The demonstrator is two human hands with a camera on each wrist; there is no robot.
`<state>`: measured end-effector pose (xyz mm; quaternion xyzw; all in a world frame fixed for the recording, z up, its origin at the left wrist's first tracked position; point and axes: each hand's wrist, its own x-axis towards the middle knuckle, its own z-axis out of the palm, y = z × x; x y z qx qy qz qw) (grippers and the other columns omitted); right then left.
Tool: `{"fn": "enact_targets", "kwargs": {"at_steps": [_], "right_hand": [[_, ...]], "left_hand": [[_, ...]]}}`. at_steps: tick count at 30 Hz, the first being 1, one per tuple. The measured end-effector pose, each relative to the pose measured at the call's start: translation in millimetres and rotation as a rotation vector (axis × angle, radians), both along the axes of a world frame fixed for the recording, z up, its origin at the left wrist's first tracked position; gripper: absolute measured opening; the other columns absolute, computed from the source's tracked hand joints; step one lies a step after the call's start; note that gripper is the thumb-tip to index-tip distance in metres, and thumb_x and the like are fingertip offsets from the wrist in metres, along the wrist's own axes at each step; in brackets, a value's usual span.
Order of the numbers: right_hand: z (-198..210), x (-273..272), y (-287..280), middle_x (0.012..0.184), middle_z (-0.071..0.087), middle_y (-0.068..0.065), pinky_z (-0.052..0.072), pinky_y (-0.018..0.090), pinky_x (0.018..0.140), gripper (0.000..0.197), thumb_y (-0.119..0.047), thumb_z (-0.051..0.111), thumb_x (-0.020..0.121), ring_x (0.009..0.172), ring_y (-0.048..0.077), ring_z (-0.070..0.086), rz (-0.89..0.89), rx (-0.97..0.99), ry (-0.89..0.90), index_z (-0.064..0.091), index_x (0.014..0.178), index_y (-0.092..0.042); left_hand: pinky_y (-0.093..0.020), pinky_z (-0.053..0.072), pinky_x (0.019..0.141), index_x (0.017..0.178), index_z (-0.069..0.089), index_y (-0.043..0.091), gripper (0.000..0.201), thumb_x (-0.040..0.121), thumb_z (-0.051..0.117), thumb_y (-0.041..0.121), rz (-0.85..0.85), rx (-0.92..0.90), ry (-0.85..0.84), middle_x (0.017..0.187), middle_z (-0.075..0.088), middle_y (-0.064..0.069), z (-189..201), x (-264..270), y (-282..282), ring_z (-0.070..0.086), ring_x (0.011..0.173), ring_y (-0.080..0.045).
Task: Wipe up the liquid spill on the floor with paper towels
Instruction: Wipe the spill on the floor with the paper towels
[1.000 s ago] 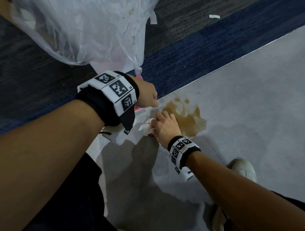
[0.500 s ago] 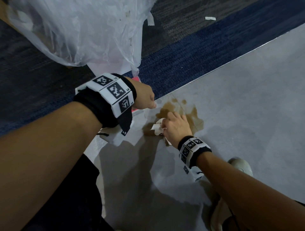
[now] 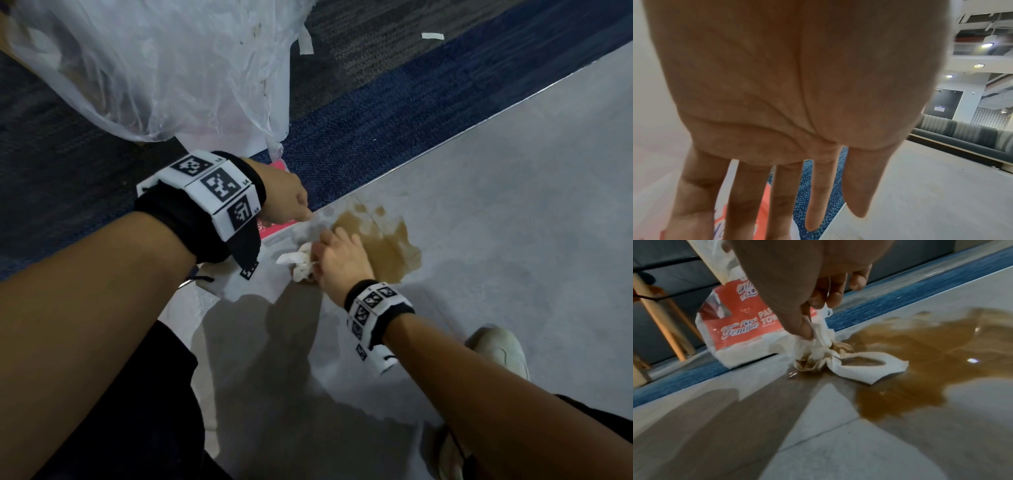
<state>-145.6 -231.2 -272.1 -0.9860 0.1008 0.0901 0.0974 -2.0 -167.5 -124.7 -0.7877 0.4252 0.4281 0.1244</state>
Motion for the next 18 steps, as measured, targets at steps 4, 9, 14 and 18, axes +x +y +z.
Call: {"fn": "enact_targets", "kwargs": {"at_steps": [4,9,14,18], "right_hand": [[-10,3,8,0.109,0.055,0.006,0.033,0.04,0.08,0.023,-0.019,0.058,0.081,0.101,0.029,0.046,0.039,0.016,0.059,0.064,0.103,-0.014],[-10,-1,3,0.109,0.056,0.003,0.033,0.04,0.08,0.02,-0.02,0.06,0.08,0.102,0.029,0.047,0.075,0.007,0.072,0.065,0.099,-0.015],[-9,-8,-7,0.116,0.055,0.002,0.032,0.039,0.08,0.021,-0.02,0.056,0.083,0.102,0.026,0.043,0.063,-0.012,0.085,0.063,0.103,-0.017],[-10,-11,-14,0.113,0.058,0.002,0.031,0.038,0.08,0.019,-0.021,0.055,0.084,0.101,0.025,0.043,0.043,-0.017,0.088,0.062,0.101,-0.018]], "left_hand": [[-0.035,0.045,0.1,0.134,0.052,0.019,0.045,0.098,0.038,0.042,0.021,0.034,0.003,0.116,0.066,-0.004,-4,0,4,0.061,0.098,-0.019],[-0.031,0.045,0.095,0.134,0.052,0.02,0.046,0.098,0.037,0.043,0.033,0.046,0.017,0.107,0.067,-0.002,-7,0,4,0.061,0.092,-0.018],[-0.029,0.042,0.085,0.136,0.05,0.02,0.046,0.098,0.037,0.042,0.035,0.036,0.03,0.105,0.065,-0.003,-8,-2,-1,0.056,0.084,-0.017],[-0.032,0.043,0.092,0.136,0.049,0.021,0.045,0.098,0.037,0.043,0.038,0.035,0.036,0.107,0.063,-0.002,-8,-3,-2,0.055,0.088,-0.017]]}}
